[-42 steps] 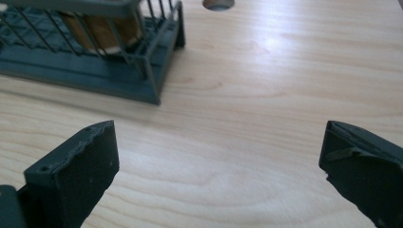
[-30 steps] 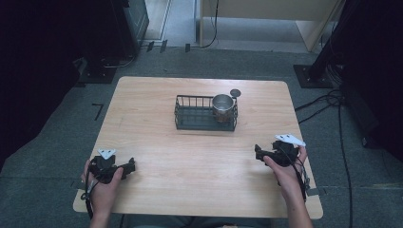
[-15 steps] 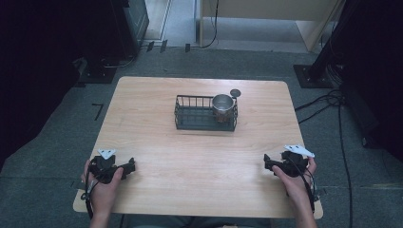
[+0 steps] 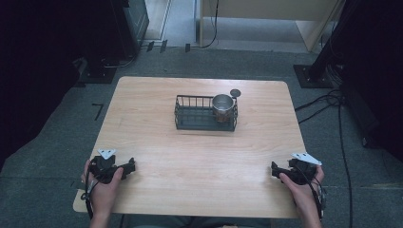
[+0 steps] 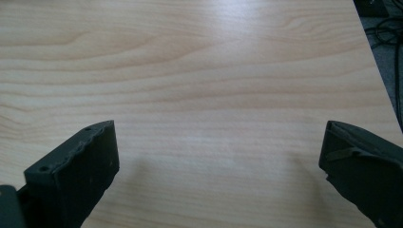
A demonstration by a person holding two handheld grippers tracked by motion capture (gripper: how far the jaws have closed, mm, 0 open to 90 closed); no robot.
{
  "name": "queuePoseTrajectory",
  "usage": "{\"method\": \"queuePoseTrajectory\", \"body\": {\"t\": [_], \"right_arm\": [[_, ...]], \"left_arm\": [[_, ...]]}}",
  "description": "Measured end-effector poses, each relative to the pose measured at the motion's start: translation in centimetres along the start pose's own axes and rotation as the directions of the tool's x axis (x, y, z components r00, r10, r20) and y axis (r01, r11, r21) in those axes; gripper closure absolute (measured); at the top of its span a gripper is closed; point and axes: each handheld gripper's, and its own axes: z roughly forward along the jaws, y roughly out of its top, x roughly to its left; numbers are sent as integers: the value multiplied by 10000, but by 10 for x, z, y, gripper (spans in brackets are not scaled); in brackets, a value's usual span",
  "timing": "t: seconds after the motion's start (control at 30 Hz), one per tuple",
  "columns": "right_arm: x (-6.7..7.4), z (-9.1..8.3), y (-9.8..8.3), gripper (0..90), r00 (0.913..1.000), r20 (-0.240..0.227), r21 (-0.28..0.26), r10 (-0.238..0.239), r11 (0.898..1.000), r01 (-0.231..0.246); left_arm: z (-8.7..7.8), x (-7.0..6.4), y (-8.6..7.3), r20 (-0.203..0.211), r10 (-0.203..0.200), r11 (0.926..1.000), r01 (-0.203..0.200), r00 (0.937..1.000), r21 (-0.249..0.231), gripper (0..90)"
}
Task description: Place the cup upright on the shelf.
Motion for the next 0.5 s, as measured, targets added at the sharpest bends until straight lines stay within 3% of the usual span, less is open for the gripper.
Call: {"method": "queuePoseTrajectory", "body": {"t": [0.5], "right_arm": [[-7, -3, -13, 0, 9998, 215, -30, -39, 10000, 40]], "left_arm": [[0, 0, 0, 1, -7, 10000, 7, 10000, -3, 0]]}}
